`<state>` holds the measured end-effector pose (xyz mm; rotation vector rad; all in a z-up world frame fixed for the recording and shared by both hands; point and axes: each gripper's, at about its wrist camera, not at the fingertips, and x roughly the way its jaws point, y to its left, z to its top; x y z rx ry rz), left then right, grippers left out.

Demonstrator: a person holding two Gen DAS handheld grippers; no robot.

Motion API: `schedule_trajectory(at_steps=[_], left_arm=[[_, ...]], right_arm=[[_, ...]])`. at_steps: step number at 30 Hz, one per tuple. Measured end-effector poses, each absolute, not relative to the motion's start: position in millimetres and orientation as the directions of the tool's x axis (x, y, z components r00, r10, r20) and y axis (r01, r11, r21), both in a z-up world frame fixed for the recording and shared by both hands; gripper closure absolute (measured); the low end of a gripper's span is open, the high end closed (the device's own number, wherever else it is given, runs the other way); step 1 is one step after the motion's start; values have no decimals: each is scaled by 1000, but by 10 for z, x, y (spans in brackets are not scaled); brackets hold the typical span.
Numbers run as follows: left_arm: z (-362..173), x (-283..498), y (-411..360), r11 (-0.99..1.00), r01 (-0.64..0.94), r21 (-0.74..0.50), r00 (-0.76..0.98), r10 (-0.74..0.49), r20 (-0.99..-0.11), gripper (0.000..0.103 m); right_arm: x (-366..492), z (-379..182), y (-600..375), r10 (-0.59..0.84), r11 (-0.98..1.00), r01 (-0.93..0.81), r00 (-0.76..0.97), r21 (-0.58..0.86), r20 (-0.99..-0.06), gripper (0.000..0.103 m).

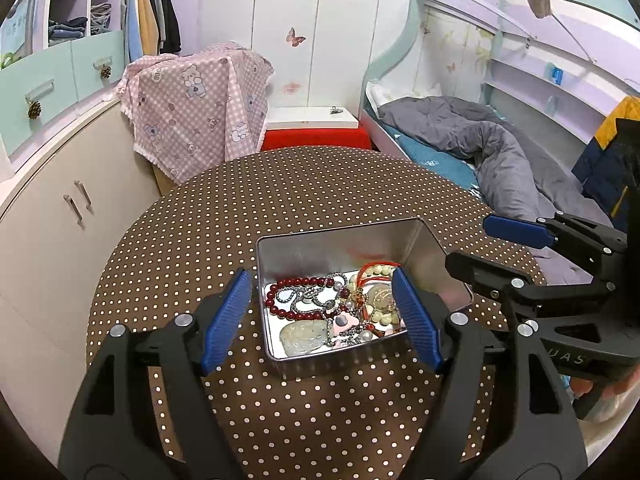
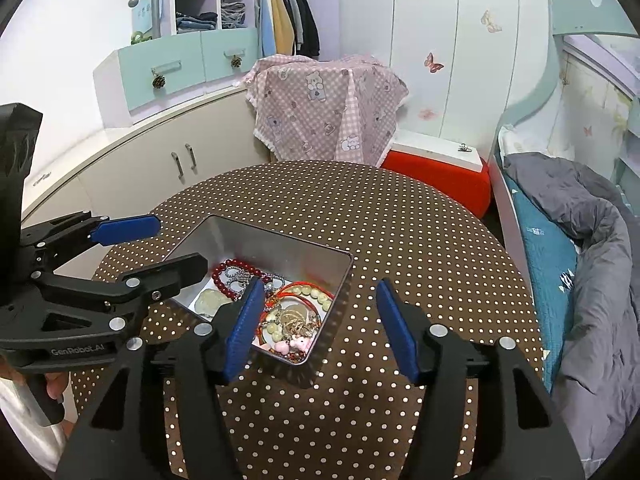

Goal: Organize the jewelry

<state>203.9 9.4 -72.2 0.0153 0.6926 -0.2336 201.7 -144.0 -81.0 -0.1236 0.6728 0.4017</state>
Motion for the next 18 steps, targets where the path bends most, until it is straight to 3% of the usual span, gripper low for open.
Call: schedule_trajectory(at_steps=[7,18], left_arm=[[-621,1881,117,978,201,-61,770,-196,-607,15],[-372,1522,167,988,145,-46,823,-146,-548,10]], right_arm=[[1899,-727,-1523,302,928,-373,734,11,-608,35],[1512,-490,-1615,286,940,-341,795,-4,-535,18]])
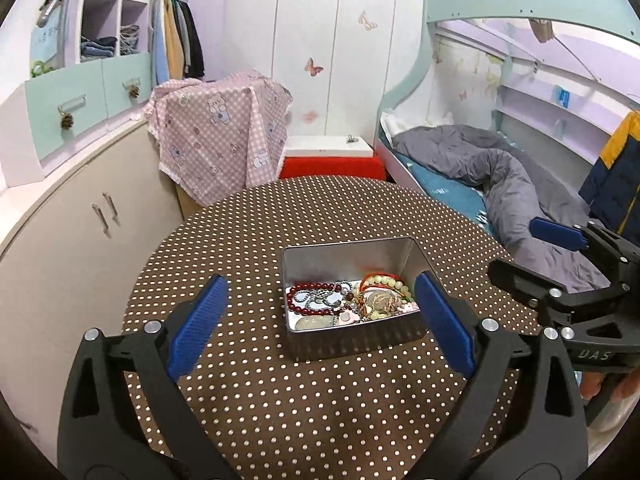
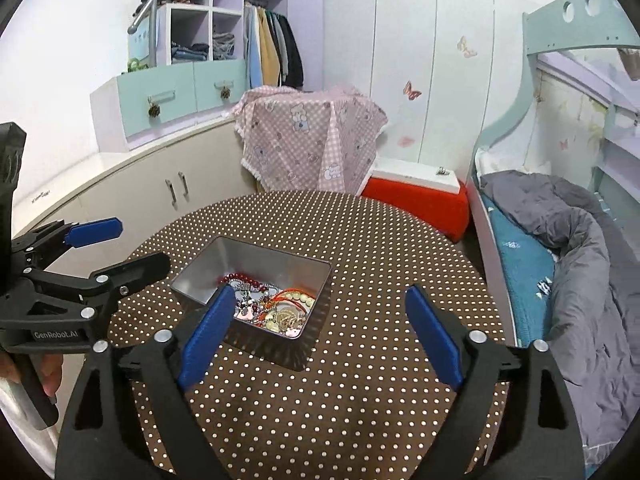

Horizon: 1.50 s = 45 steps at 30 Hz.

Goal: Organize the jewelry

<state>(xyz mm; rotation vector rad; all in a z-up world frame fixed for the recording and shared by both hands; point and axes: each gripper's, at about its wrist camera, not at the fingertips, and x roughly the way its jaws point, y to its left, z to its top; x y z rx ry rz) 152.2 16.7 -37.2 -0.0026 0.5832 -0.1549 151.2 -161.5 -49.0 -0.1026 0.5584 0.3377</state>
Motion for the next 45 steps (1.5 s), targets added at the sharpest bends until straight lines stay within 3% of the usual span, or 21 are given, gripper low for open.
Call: schedule_trajectory(at_steps=[5,27,45], left_arm=[[-247,1325,201,990,134,-54,846,-142,-514,10],[156,547,126,992,123,-35,919,-128,-374,7],[180,387,113,994,105,-11,927,-102,-360,7]], right_arm=[[1319,-373,-1661,289,943,-332,821,1,-493,10],[543,-27,-1717,316,940,-341,892,-19,-324,8],[386,-34,-1719,308,941,-335,903,-43,-300,8]])
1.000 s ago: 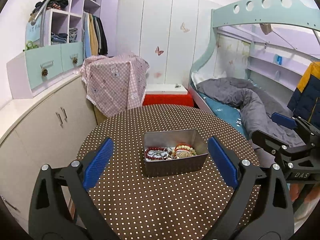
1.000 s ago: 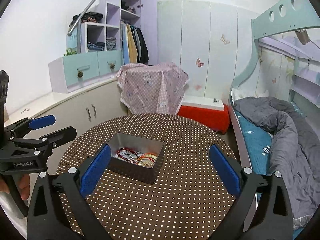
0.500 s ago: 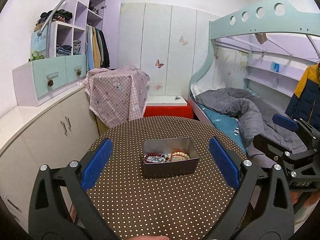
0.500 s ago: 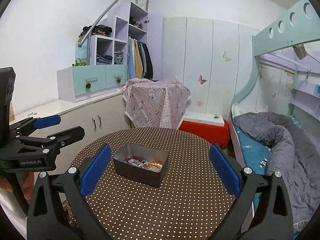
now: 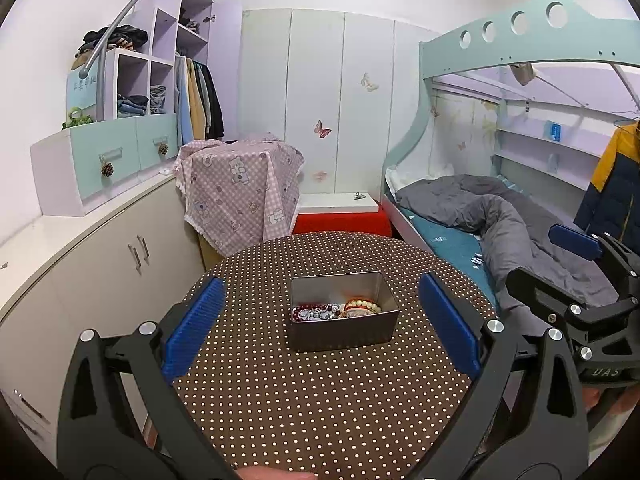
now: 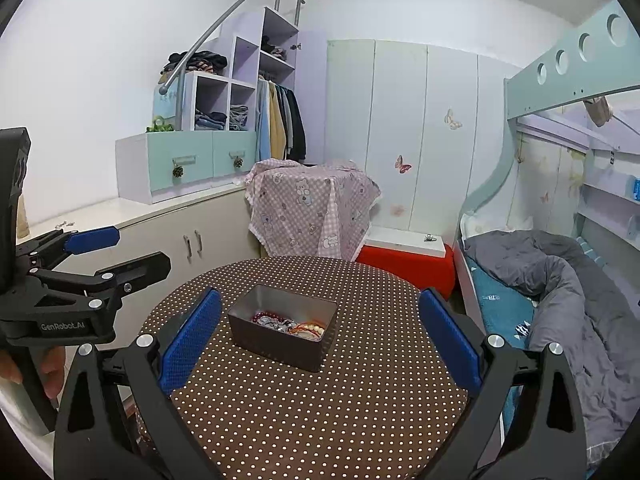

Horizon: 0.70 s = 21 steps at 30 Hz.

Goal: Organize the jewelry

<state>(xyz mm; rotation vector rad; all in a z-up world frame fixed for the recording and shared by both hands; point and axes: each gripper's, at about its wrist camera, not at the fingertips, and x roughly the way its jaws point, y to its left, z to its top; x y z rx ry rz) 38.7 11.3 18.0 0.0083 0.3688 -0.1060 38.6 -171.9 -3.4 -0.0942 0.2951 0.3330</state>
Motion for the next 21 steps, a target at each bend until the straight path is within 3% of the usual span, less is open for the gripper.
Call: schedule_trajectory(at_steps=[21], left_arm=[[160,348,74,995,103,1,924,-95,-370,7]], right_arm=[[395,-55,-1743,299,946,-323,901,-28,-314,8]])
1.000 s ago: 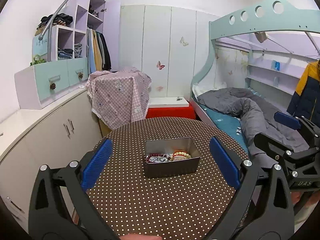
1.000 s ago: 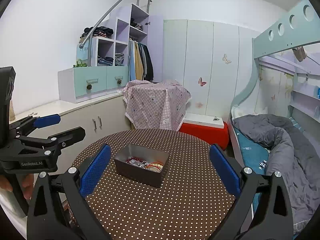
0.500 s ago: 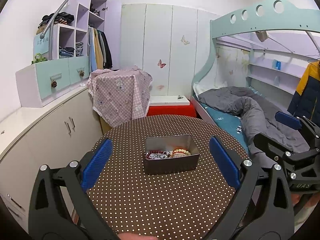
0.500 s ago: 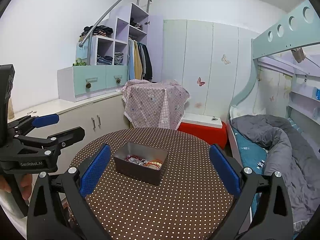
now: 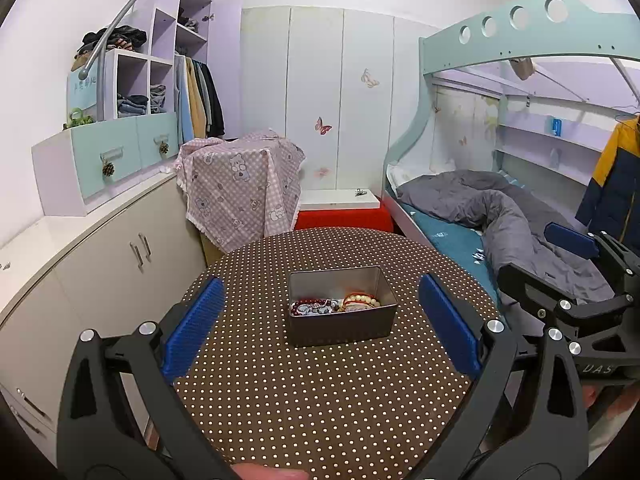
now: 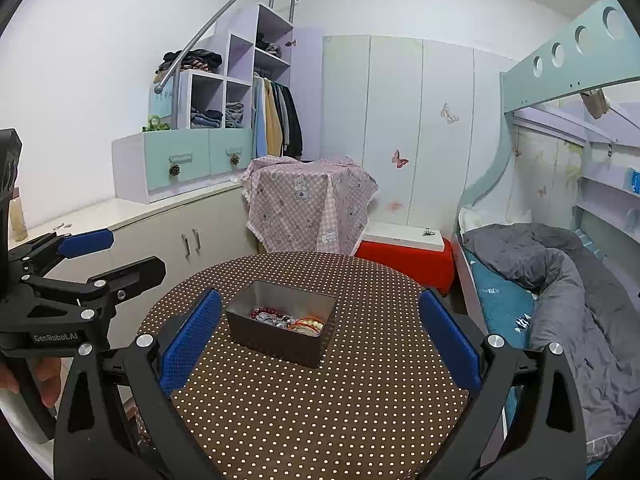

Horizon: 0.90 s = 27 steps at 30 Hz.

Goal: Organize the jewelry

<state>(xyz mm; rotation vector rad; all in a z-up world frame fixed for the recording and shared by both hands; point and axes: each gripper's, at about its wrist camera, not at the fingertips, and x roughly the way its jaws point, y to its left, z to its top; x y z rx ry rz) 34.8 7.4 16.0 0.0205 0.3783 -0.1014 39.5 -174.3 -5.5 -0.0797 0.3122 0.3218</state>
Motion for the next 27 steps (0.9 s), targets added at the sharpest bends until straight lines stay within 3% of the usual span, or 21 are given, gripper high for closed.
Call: schedule_trajectory(at_steps=[27], left_arm=[[157,355,119,996,94,-8,926,-90,-367,7]], right_arm=[[414,-54,-1719,287,949,-314,903,-34,-321,8]])
